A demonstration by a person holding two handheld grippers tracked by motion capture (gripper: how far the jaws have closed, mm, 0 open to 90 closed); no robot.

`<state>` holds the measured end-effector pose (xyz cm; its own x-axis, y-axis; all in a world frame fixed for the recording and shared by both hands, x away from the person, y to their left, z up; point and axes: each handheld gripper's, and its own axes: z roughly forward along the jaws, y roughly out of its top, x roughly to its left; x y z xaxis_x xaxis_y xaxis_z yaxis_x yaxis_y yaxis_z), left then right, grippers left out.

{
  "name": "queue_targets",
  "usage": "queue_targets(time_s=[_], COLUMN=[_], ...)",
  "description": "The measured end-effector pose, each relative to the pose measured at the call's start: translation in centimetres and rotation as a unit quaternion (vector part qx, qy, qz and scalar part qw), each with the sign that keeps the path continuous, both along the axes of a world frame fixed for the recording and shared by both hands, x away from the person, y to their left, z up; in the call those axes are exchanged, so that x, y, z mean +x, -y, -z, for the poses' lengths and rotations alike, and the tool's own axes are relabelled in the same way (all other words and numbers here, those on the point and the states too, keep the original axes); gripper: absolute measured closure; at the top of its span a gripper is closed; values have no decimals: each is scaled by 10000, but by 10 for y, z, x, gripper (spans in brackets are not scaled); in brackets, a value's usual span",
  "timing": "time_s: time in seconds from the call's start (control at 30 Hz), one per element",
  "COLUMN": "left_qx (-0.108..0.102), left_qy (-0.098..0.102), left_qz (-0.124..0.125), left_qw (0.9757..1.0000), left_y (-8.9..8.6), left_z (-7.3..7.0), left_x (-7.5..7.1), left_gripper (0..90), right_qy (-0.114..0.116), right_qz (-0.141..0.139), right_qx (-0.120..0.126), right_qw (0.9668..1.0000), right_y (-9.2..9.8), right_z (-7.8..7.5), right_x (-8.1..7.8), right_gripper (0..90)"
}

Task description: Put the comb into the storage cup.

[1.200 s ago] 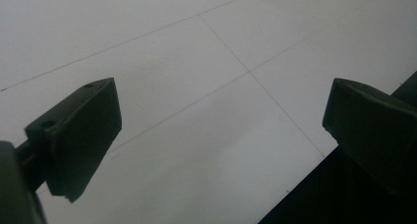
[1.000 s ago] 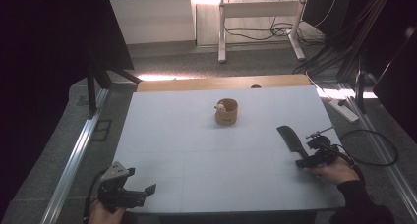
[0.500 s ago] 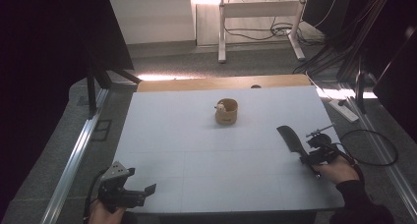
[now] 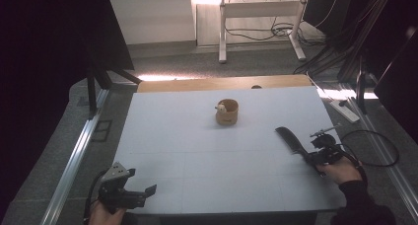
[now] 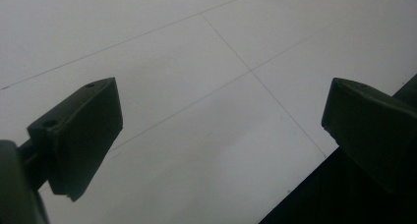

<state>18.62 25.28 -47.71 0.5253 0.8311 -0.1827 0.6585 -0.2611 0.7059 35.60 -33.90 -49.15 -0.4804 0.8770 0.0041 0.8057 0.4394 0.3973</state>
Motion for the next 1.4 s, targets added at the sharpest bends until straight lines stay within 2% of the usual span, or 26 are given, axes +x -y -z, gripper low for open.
queue_targets(time_s=[0.2, 0.5, 0.6, 0.8, 1.17, 1.4], left_qx=[-10, -107, -251, -308, -313, -295], left_qy=[11, 31, 92, 166, 223, 262], left_qz=[22, -11, 60, 179, 428, 610], left_qw=[10000, 9999, 9996, 9992, 9983, 9974], left_y=[0, -2, 0, 5, 16, 28], left_z=[0, -1, -2, -5, -10, -12], left_x=[0, 0, 0, 2, 11, 18], left_gripper=[18, 0, 0, 0, 0, 0], right_qy=[88, 359, 430, 608, 917, 1082], right_qz=[-39, -159, -180, -310, -454, -656], right_qx=[-20, 29, 57, 103, 189, 224], right_qw=[10000, 9992, 9989, 9976, 9946, 9917], right_y=[0, 2, 1, 1, 2, -2], right_z=[-1, -7, -10, -15, -24, -27], right_x=[-2, -8, -10, -15, -27, -33], right_gripper=[728, 729, 728, 729, 729, 729])
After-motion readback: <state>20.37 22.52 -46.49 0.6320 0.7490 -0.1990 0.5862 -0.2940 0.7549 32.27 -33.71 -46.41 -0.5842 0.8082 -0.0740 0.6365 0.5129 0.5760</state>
